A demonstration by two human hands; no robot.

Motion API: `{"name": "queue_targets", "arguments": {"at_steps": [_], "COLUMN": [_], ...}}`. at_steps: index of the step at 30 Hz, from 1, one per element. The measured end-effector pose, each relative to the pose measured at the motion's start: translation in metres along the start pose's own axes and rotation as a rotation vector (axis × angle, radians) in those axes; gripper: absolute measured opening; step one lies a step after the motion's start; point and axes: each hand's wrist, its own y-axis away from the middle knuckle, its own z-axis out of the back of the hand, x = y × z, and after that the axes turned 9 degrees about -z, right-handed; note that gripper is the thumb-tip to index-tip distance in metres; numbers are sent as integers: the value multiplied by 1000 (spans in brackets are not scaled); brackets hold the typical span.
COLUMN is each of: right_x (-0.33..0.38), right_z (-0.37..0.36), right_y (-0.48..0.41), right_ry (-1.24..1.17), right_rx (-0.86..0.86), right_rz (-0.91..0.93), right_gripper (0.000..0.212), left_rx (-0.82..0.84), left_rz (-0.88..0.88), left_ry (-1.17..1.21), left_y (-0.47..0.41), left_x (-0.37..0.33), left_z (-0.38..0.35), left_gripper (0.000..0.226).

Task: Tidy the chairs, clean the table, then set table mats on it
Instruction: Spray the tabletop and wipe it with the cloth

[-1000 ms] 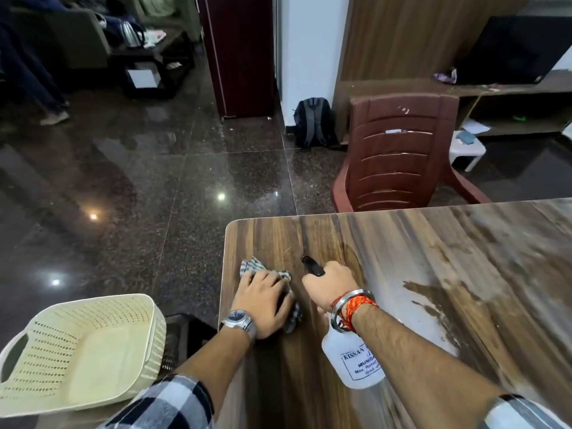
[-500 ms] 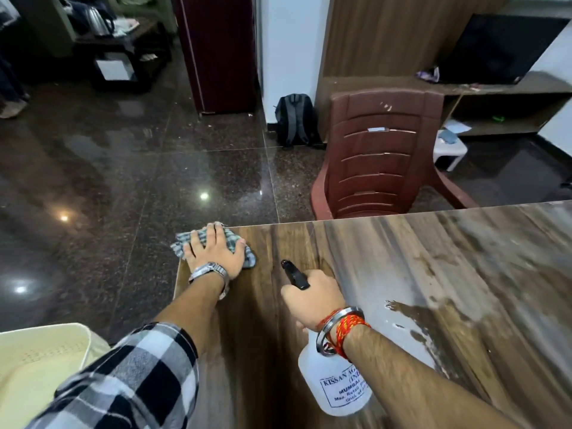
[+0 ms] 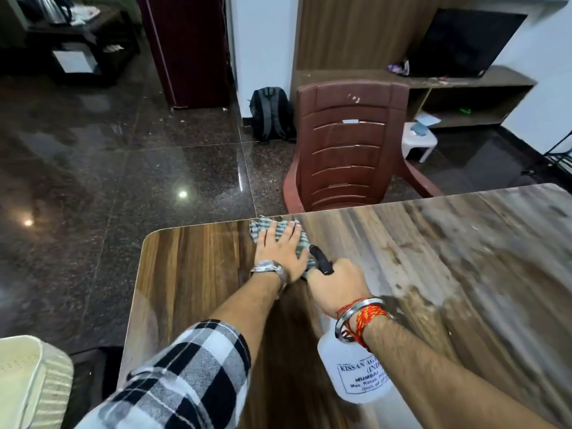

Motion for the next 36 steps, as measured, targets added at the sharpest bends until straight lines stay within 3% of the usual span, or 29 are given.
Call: {"name": "queue_targets", "arguments": {"at_steps": [3,6,11,15,18,28,31,36], "right_x": [-13,-24,-28,-35,-43,-91,-100,-107], "right_z": [9,12,5,-5,-2,26,29,34], "right_y": [8,21,53,86,104,135,139,144], "right_ry": [-15,34,8,-13,-22,37,32,-2], "right_rx": [21,102,140,188,179,172,190,220], "right_rz": [5,30,62,46,23,59,34,16], "right_gripper": [24,21,18,26,24,25,28,26], "left_rx": [-19,-45,-96,-78,-72,82,105,58], "left_rz": [94,302,583,695,668,104,127,335], "left_ry": [30,65,87,122,66,39,35,82], "left_y": [10,35,127,195,214,272,295,296], "left_x": [-1,40,113,122,86,-117,-128,-95], "left_z": [-2,4,12,6,-5,-44,-48,-40], "left_gripper": [70,73,75,76,73,71,72,77]}}
